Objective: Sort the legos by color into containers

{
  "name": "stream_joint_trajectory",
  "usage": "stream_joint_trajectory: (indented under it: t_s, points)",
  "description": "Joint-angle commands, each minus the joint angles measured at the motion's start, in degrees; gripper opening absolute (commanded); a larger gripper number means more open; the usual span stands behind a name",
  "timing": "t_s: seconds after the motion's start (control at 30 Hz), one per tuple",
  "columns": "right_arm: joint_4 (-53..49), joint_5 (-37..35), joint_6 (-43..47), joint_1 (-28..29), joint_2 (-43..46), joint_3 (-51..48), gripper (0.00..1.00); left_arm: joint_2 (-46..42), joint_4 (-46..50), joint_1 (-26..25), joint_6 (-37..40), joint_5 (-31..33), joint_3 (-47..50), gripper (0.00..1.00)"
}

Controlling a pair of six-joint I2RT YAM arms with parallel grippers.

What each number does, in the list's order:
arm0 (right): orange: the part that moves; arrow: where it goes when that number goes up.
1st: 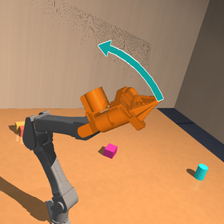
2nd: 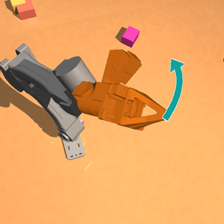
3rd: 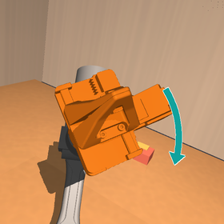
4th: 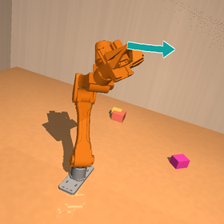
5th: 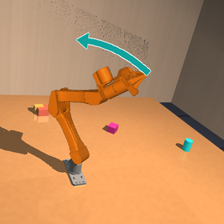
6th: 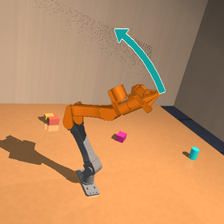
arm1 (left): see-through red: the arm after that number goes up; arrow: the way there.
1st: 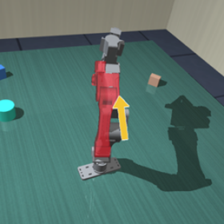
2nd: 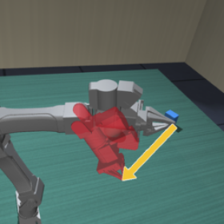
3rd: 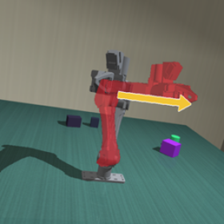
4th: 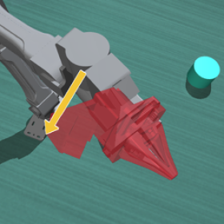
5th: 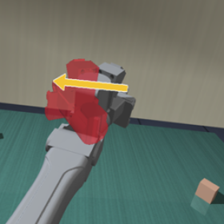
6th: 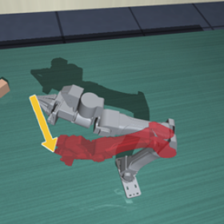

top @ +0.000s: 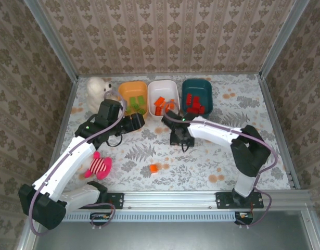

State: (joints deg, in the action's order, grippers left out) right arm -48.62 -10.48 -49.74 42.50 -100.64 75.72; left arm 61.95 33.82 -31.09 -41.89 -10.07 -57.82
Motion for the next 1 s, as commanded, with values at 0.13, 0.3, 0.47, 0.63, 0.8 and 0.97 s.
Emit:
stream_joint_trajectory:
  t_s: [0.13,0.3,0.47,0.63,0.8,0.97]
  points:
    - [-3.28,-2.43,6.16,-14.1,-1.83,14.48,0.5,1.93,-4.0,-4.2,-2.84,1.0,1.03,0.72]
    - [-1.38,1.53,-5.28,-21.67,-11.77,26.29,0.49,4.2,-4.51,-6.21,-3.22,2.14,-0.41,0.72]
    - [3.0,2.82,-22.48,-25.41,-20.02,33.63,0.49,4.49,-4.91,-7.2,-4.16,3.21,-0.12,0.72]
    - [0.32,-1.9,-34.3,-26.32,-26.58,41.25,0.49,4.32,-5.18,-7.92,-3.64,3.47,0.74,0.72]
    - [-9.45,-5.62,-43.14,-26.94,-33.69,52.37,0.5,2.86,-4.57,-8.15,-4.12,4.39,1.69,0.72]
    - [-17.99,-6.85,-49.28,-27.41,-39.24,60.59,0.5,1.69,-3.88,-8.14,-4.43,5.32,2.05,0.72]
